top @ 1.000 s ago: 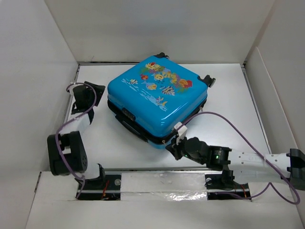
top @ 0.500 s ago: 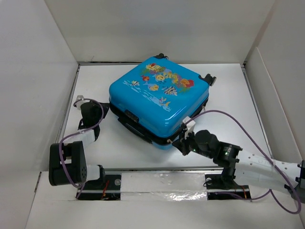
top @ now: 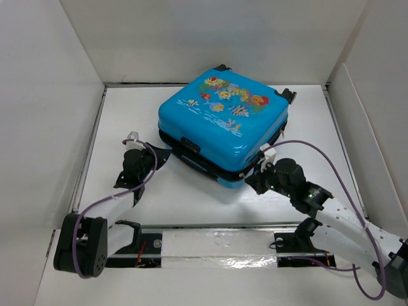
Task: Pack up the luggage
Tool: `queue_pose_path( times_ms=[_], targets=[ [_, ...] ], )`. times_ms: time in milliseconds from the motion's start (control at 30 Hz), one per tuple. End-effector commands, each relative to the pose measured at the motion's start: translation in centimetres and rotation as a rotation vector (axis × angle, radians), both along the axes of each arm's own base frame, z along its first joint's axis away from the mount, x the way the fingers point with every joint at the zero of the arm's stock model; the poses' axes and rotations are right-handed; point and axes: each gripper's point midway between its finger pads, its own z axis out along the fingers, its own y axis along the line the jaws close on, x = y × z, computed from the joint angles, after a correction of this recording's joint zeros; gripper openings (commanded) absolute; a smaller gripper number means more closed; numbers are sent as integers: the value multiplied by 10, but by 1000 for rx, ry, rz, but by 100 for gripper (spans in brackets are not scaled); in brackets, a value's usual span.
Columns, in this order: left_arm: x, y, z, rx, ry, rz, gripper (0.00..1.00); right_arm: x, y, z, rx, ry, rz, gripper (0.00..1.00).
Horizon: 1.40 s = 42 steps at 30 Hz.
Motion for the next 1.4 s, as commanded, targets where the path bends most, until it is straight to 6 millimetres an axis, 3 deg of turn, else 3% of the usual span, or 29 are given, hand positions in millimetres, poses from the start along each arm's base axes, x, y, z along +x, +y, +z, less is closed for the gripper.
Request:
queue_pose_path(
  times_ms=[0,100,200,267,300,333,400,433,533,600,667,700,733,833,967,1100,1233,1267,1333,1367],
  targets=[
    [-26,-27,25,4,-91,-179,11,36,-25,26,16,-110,-130,0],
    [-43,-29,34,-10,-135,-211,16,35,-36,14,8,-73,-165,0],
    [-59,-44,40,-40,-166,-292,29,32,-42,0,-5,-21,-194,0],
    [-62,-61,32,-4,-123,-329,35,29,-42,-2,6,17,-211,0],
    [-70,-83,27,12,-92,-399,36,28,-40,-3,12,40,-212,0],
    [-73,-88,17,13,-42,-401,37,26,-39,-4,12,67,-206,0],
    [-82,-98,12,-20,13,-418,37,23,-25,12,49,89,-156,0],
    [-87,-101,15,-48,15,-429,37,16,-17,7,25,127,-123,0],
    [-96,-111,39,-84,11,-431,38,-1,3,20,8,132,-52,0],
    [-89,-120,63,-9,-41,-446,38,-5,6,30,4,98,-46,0],
    [-85,-127,66,22,-63,-451,38,-16,10,41,26,51,-18,0],
    [-84,-130,58,5,-41,-452,37,-13,4,45,31,21,-60,0],
    [-83,-138,69,-43,-84,-476,36,-13,4,47,49,3,-69,0],
    [-73,-148,71,-80,-74,-473,36,-16,3,66,107,-26,-76,0],
    [-47,-154,79,-77,-100,-418,36,-27,15,65,97,-21,-16,0],
    [-34,-167,81,-108,-114,-394,35,-41,40,62,126,-8,44,0],
    [-41,-192,95,-102,-140,-419,34,-60,68,61,95,5,105,0],
    [-41,-195,96,-97,-145,-418,34,-75,80,54,65,23,148,0],
    [-39,-193,91,-84,-139,-388,33,-83,94,57,52,17,161,0],
    [-44,-196,88,-89,-134,-395,33,-93,106,47,20,34,184,0]
  ],
)
